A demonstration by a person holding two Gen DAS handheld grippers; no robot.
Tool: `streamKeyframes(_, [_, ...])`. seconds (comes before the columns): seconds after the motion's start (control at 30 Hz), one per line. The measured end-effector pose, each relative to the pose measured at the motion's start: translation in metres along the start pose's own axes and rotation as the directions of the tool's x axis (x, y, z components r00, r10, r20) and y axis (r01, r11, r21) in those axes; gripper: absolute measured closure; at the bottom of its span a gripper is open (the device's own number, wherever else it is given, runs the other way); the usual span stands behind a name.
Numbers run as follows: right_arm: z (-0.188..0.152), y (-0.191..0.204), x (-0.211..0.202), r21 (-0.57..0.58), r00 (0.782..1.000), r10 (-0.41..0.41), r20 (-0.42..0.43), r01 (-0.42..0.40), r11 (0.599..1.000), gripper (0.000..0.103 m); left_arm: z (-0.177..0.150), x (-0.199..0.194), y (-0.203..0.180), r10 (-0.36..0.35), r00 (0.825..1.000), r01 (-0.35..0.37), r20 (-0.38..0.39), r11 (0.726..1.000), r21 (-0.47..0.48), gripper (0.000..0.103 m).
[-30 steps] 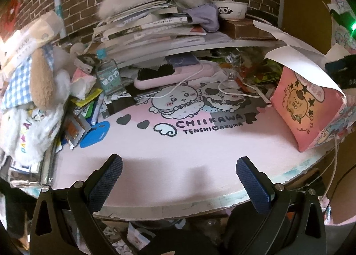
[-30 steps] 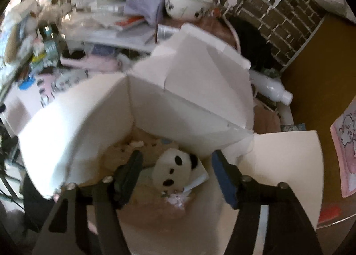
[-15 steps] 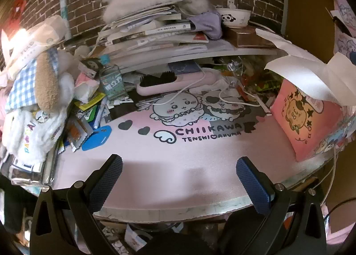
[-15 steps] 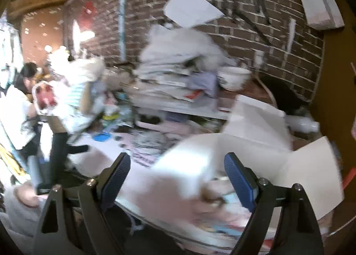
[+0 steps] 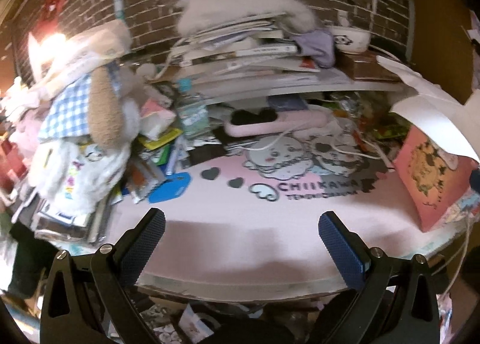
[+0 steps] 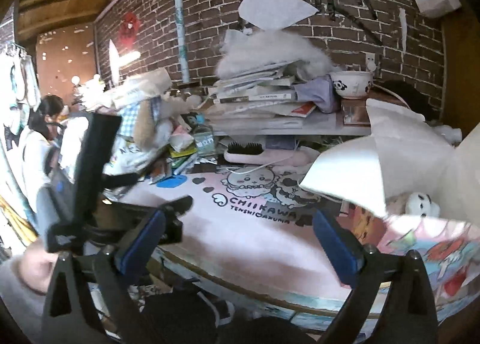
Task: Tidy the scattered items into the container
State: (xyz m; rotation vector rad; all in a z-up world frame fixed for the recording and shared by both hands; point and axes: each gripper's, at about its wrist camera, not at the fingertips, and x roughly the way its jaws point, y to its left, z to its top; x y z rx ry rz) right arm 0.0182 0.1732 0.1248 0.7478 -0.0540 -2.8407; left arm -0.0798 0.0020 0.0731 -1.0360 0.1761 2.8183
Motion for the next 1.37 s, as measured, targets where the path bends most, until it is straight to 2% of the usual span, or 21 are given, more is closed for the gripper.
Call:
streamKeyframes(0.2, [-0.013, -0.005, 0.028, 0.078, 0.999, 0.011, -0.032, -0.008, 0.997, 0.004, -0.006, 0.004, 0.012, 0.018, 1.0, -0.019, -0.017, 1.0, -0.021, 0.001])
streamKeyframes(0.43, [-0.023, -0.015, 0.058, 0.095, 0.99, -0.103, -0.097, 0.112, 0.989, 0.004, -0.012, 0.008, 0.02, 0.046, 0.998, -0.047, -0.037, 0.998, -0.031, 0.001])
streamKeyframes(0.63, [-0.024, -0.026, 0.066, 0.107, 0.973, -0.211, -0.093, 0.221, 0.969, 0.004, -0.012, 0.008, 0.019, 0.014, 0.999, -0.016, -0.045, 0.999, -0.035, 0.001])
streamKeyframes(1.37, [-0.018, -0.033, 0.065, 0.124, 0.965, -0.251, -0.079, 0.259, 0.958, 0.004, -0.008, 0.002, 0.005, -0.026, 0.999, 0.026, -0.021, 1.0, -0.009, 0.001])
